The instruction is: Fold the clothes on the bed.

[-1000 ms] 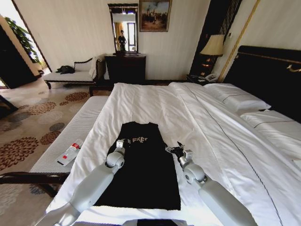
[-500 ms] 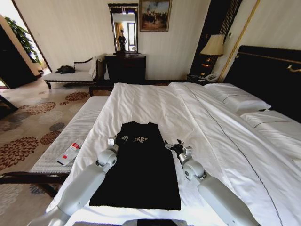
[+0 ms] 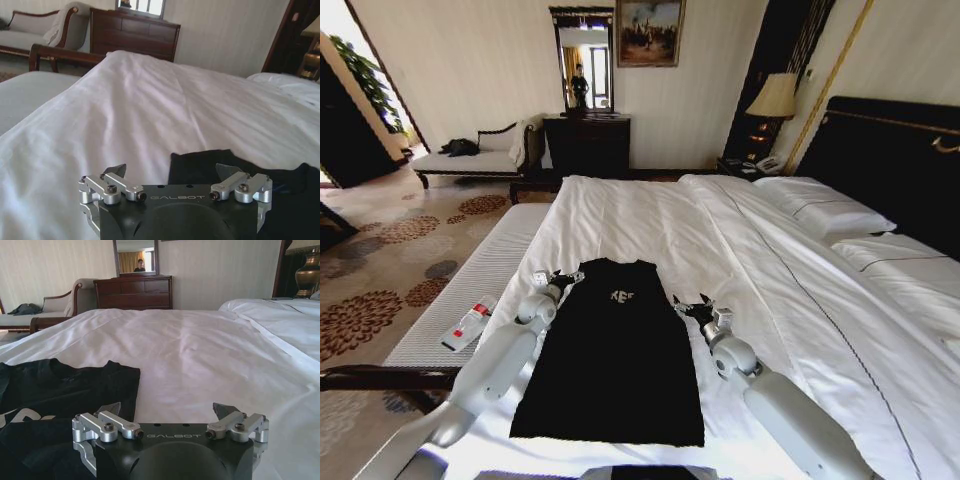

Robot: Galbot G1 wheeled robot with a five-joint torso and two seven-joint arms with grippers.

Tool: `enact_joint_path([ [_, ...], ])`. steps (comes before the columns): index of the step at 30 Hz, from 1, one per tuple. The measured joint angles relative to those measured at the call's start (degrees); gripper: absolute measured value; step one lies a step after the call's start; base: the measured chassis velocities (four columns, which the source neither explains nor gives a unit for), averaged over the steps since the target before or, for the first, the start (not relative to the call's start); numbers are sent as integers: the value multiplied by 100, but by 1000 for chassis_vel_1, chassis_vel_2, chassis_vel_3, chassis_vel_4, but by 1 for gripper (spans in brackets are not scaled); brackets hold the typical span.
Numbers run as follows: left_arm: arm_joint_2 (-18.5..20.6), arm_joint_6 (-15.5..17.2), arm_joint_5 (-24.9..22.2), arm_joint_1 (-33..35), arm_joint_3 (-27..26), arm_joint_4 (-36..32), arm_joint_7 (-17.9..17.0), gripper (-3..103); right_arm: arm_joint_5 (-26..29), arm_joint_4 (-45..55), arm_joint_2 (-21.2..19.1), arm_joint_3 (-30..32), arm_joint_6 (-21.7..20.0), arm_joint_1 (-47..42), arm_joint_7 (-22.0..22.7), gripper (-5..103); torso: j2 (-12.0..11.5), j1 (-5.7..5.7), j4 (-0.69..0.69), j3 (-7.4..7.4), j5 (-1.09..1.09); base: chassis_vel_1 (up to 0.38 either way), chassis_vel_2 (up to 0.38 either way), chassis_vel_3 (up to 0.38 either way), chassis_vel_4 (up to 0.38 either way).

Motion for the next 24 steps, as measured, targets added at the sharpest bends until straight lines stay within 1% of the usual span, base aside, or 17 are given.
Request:
enact_joint_path([
  [3, -105, -35, 47, -174, -9, 533, 236, 100, 47, -41, -19, -54, -15, 65, 5, 100, 0, 0, 2, 0, 1, 0, 0, 0, 0],
  [4, -105, -35, 47, -174, -9, 533, 236, 100, 47, -41, -19, -54, -15, 65, 5, 100, 0, 0, 2, 0, 1, 0, 0, 0, 0],
  [5, -157, -66, 76, -230, -10, 690, 293, 100, 58, -51, -24, -60, -17, 74, 6, 100, 0, 0, 2, 0, 0, 0, 0, 0, 0],
  [7, -287, -225, 236, -328, -22, 1002, 399, 100, 76, -64, -38, -62, -19, 77, 7, 100, 0, 0, 2, 0, 1, 0, 0, 0, 0],
  [8, -406, -350, 406, -413, -32, 1267, 527, 100, 81, -72, -49, -61, -20, 77, 7, 100, 0, -1, 1, 0, 0, 0, 0, 0, 0],
  [9, -406, -350, 406, -413, -32, 1267, 527, 100, 81, -72, -49, -61, -20, 77, 7, 100, 0, -1, 1, 0, 0, 0, 0, 0, 0],
  [14, -721, -590, 617, -718, -46, 1952, 992, 100, 126, -120, -62, -70, -21, 112, 15, 100, 0, -1, 0, 0, 0, 0, 0, 0, 0],
  [15, -721, -590, 617, -718, -46, 1952, 992, 100, 126, -120, -62, -70, -21, 112, 15, 100, 0, -1, 0, 0, 0, 0, 0, 0, 0],
  [18, -932, -723, 786, -956, -55, 2360, 1209, 101, 174, -165, -62, -103, -31, 169, 25, 100, 0, -1, 1, 0, 1, 0, 0, 0, 0],
  [20, -995, -740, 822, -1029, -53, 2473, 1251, 100, 185, -181, -63, -110, -34, 183, 27, 100, 0, -1, 1, 0, 1, 0, 0, 0, 0],
  [23, -1225, -807, 980, -1246, -31, 2898, 1387, 99, 213, -210, -63, -128, -44, 213, 37, 100, 0, -1, 0, 0, 1, 0, 0, 0, 0],
  [24, -1225, -807, 980, -1246, -31, 2898, 1387, 99, 213, -210, -63, -128, -44, 213, 37, 100, 0, -1, 0, 0, 1, 0, 0, 0, 0],
])
